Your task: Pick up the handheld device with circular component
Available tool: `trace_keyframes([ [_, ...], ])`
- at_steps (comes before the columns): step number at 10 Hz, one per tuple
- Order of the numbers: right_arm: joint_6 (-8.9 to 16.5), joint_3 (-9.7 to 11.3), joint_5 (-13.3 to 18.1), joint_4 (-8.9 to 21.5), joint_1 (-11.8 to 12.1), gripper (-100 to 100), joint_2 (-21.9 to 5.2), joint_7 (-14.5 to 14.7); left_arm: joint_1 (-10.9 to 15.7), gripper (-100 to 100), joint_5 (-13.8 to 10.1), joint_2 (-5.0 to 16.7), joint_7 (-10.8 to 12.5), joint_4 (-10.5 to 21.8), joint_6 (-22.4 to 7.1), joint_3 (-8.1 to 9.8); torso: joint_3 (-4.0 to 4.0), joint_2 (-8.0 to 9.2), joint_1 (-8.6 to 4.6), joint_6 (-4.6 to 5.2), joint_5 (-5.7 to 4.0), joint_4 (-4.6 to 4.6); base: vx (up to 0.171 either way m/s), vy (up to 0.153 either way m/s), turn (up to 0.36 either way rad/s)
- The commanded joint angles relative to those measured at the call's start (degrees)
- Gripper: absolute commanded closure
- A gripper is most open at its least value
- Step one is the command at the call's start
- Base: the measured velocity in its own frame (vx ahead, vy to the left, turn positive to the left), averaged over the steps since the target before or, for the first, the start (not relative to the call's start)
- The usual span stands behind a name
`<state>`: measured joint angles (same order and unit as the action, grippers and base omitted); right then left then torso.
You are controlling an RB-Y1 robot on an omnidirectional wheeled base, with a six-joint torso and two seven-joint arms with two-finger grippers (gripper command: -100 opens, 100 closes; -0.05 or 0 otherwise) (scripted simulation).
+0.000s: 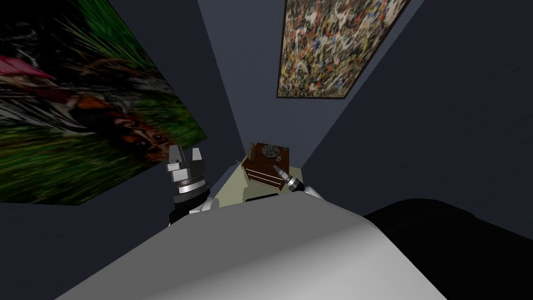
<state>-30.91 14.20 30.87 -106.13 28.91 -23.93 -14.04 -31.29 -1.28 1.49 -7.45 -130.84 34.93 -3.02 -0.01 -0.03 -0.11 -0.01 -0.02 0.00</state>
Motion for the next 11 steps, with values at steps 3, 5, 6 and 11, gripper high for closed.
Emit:
trace_keyframes([
  [3, 0.26, 2.94, 5.44, 6.57, -1.34, -100, -4.21, -4.59, 0.0, 0, 0.0, 0.0, 0.0, 0.0, 0.0, 0.0, -0.02, -0.03, -0.04, -0.01, -0.01, 0.0, 0.003, -0.016, 0.322],
  [5, 0.38, 4.1, 8.56, 10.03, -1.8, -100, -6.64, -6.72, -0.01, 0, 0.0, 0.0, 0.0, 0.0, 0.0, 0.01, -0.03, -0.05, -0.11, 0.06, -0.02, -0.01, 0.013, -0.026, 0.267],
  [6, 0.38, 4.1, 9.02, 10.55, -1.8, -100, -6.94, -6.93, -0.01, 0, 0.0, 0.0, 0.0, 0.0, 0.0, 0.01, -0.05, -0.09, -0.12, 0.01, -0.02, -0.01, 0.016, -0.028, 0.183],
  [11, 0.61, 7.66, 16.94, 18.66, -3.15, -100, -13.48, -13.13, -0.02, 0, 0.0, 0.01, 0.0, 0.0, 0.0, 0.02, -0.06, -0.09, -0.09, 0.09, -0.02, -0.02, 0.018, -0.031, 0.269],
])
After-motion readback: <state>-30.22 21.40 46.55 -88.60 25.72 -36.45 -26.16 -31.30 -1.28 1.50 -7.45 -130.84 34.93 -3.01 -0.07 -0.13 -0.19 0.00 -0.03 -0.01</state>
